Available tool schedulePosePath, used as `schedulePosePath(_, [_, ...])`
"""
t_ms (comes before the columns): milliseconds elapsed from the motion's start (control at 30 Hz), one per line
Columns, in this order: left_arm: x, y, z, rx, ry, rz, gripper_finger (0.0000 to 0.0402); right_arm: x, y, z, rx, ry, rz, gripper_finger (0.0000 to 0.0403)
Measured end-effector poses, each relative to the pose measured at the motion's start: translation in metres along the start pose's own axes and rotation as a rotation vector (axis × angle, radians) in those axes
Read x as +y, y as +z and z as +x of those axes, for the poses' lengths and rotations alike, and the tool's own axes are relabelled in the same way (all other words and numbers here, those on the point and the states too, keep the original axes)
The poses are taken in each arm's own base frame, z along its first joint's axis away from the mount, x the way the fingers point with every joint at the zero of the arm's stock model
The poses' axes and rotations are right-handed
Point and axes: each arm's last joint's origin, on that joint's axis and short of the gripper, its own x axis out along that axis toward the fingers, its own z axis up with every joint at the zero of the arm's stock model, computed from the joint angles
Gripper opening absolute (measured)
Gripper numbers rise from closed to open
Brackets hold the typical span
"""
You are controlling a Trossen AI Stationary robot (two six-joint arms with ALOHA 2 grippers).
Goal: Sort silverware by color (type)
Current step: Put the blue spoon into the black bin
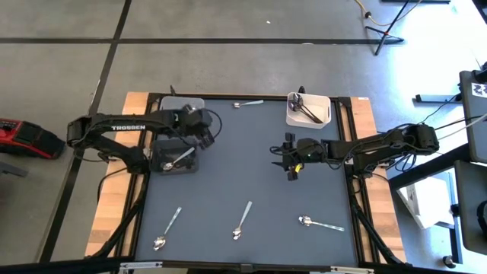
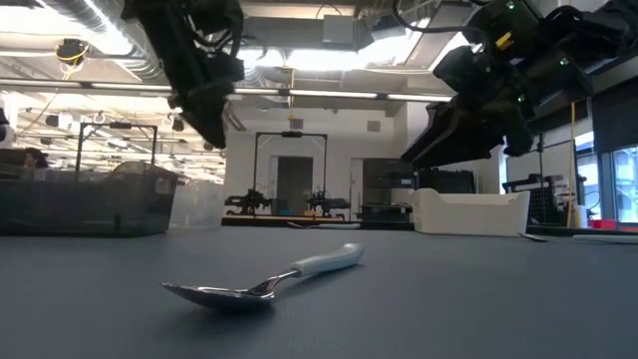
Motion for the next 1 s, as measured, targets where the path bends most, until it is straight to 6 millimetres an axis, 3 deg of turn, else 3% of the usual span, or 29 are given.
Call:
schedulePosePath(467, [-0.108, -0.017, -0.008, -0.133, -0.269, 0.088, 0.0108, 0.012, 0.006, -0.001, -0.094, 0.207, -0.032, 0.0198])
schedulePosePath(800, [-0.178, -0.04, -0.014, -0.267, -0.453, 0.188, 0.0108, 0.056, 0.019, -0.009, -0.138, 0.321, -0.068, 0.0198])
schedulePosePath(1000, [-0.199, -0.053, -0.011, -0.284, -0.488, 0.227, 0.0108, 0.084, 0.025, -0.019, -0.155, 0.364, -0.038, 0.0198])
